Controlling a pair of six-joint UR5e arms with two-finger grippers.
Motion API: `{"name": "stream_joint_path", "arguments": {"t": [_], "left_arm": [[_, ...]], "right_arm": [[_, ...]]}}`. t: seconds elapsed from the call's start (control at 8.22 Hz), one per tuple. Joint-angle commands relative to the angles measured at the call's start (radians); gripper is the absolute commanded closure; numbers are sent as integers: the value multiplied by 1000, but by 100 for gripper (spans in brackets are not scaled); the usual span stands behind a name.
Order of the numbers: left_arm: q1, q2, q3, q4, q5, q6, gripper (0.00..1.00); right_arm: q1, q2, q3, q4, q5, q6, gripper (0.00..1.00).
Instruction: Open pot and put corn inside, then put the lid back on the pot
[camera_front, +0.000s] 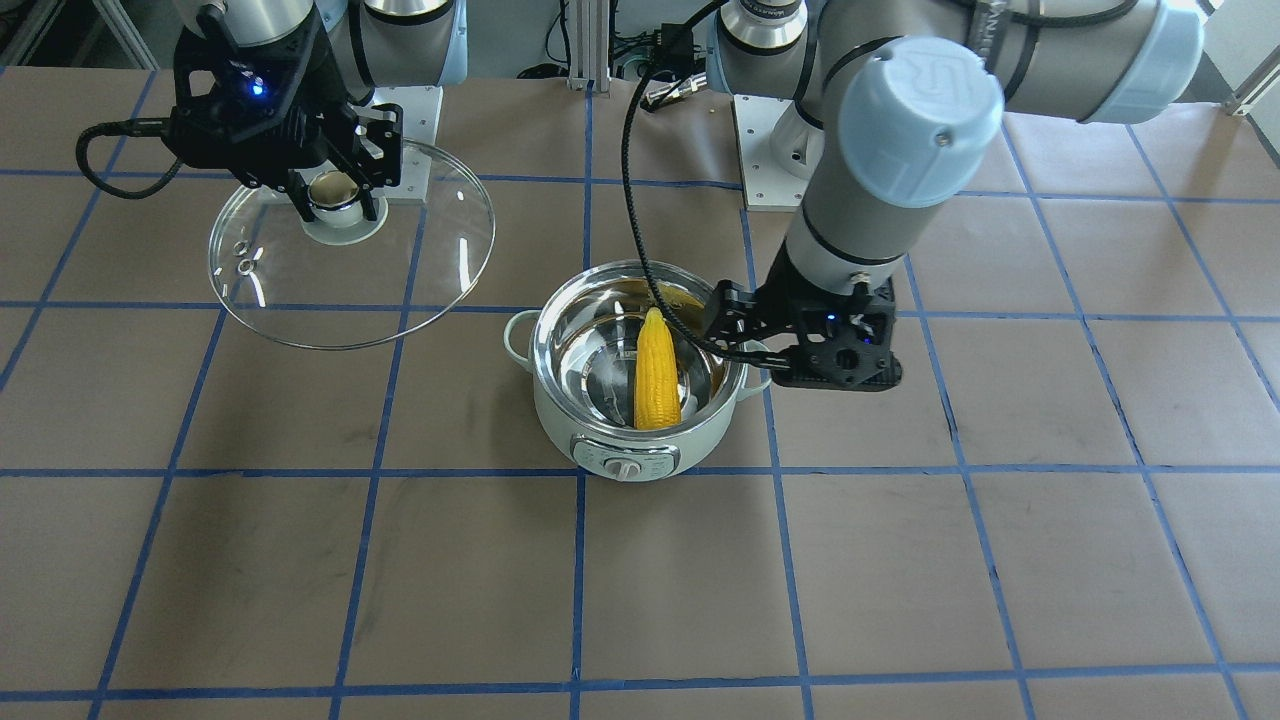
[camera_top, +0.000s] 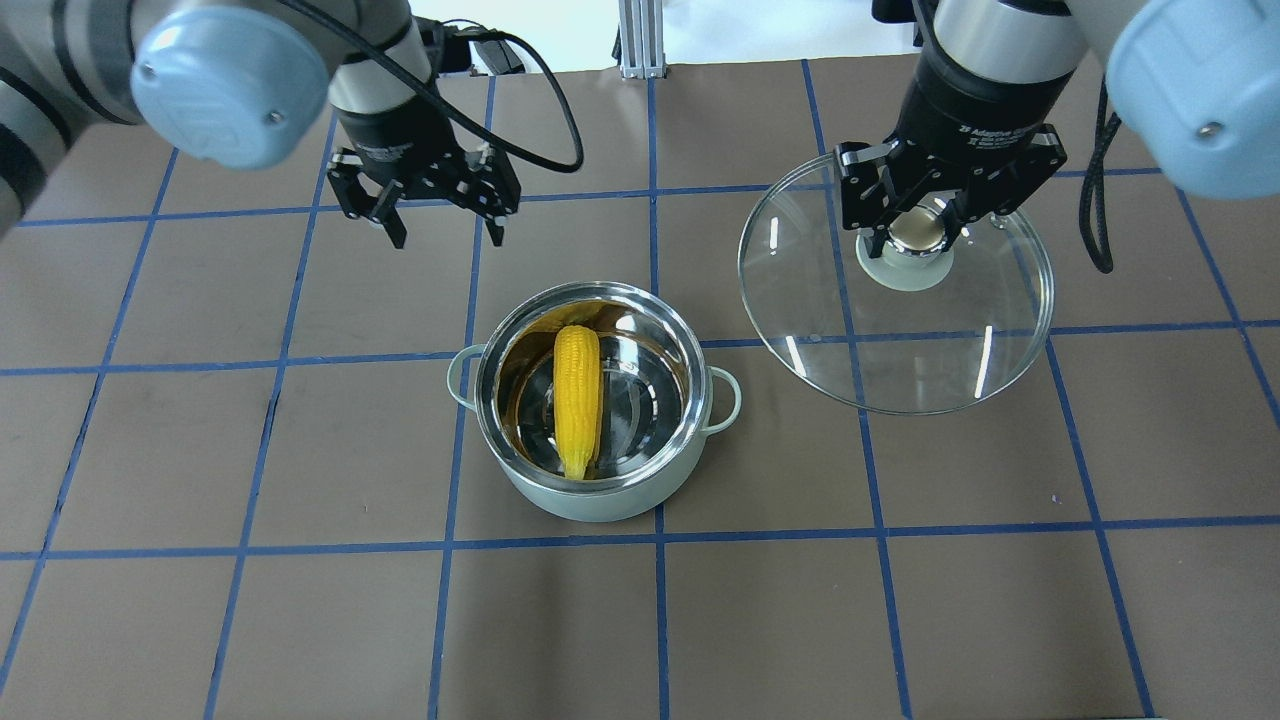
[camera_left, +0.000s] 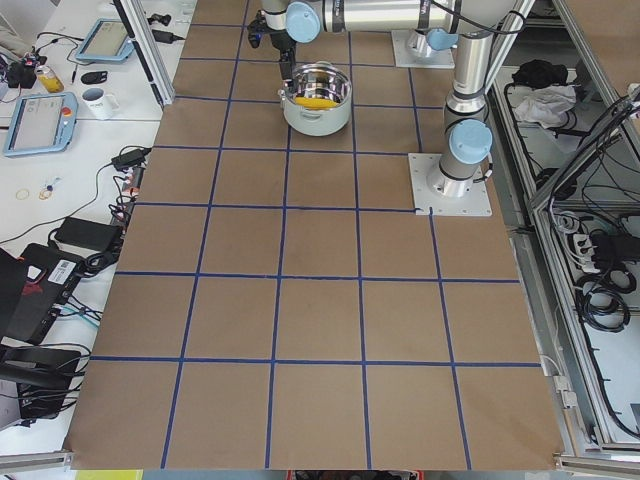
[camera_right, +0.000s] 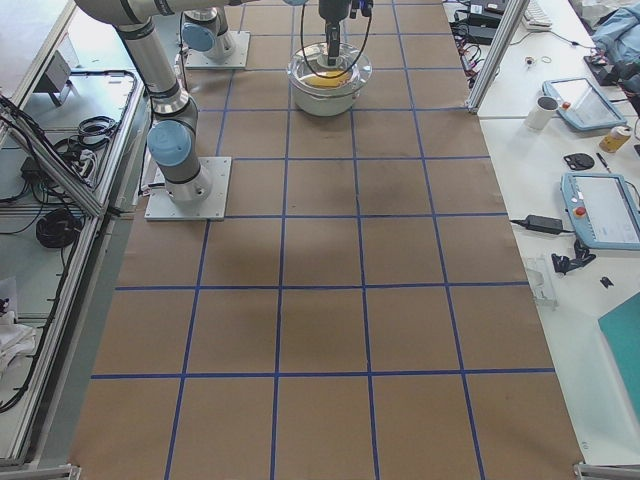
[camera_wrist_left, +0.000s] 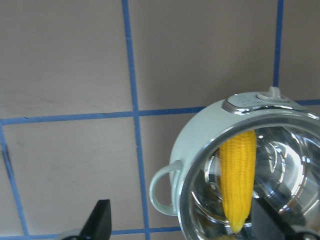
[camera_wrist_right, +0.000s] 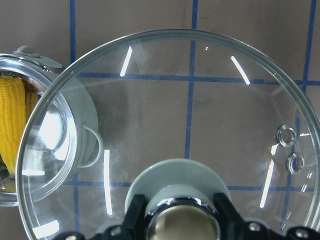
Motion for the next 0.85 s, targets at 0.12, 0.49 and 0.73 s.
{"name": "stream_joint_path", "arguments": {"t": [0.12, 0.49, 0.73], "left_arm": [[108, 31, 63, -35, 61, 120, 0], [105, 74, 61, -32, 64, 138, 0], [107, 74, 47, -24, 57, 138, 0]], "right_arm": [[275, 170, -35, -126, -6, 331, 73], [366, 278, -63, -209, 28, 480, 73], [385, 322, -60, -269, 29, 522, 73]]}}
